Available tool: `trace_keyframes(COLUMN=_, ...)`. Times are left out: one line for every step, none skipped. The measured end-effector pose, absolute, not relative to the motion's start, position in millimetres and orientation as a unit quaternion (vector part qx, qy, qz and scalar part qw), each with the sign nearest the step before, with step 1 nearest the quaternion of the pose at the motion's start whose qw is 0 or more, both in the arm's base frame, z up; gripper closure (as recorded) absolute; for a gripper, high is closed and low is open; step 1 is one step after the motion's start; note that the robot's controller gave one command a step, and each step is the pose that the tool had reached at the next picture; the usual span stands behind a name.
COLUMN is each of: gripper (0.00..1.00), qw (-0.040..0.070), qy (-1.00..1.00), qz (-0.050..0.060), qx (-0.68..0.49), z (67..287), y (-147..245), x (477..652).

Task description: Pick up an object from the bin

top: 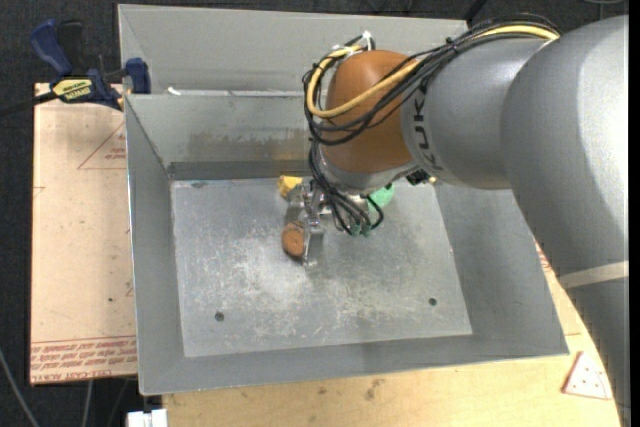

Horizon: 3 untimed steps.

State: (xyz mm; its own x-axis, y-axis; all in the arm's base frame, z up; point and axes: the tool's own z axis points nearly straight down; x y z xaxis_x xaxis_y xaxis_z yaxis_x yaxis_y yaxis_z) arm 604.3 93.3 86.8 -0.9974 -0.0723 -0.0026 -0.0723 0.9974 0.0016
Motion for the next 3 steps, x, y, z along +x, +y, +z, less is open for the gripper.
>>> trace_keyframes(gripper=1.00, qw=0.001, qy=0.999, qz=0.001, qx=-0.037, z=187.5, y=108.8, x=616.0)
trace_keyframes(gripper=1.00, qw=0.001, qy=0.999, qz=0.001, qx=-0.037, z=187.5, y=108.7, x=616.0)
trace_keyframes(gripper=1.00, qw=0.002, qy=1.000, qz=0.001, qx=-0.024, z=288.2, y=86.6, x=608.8)
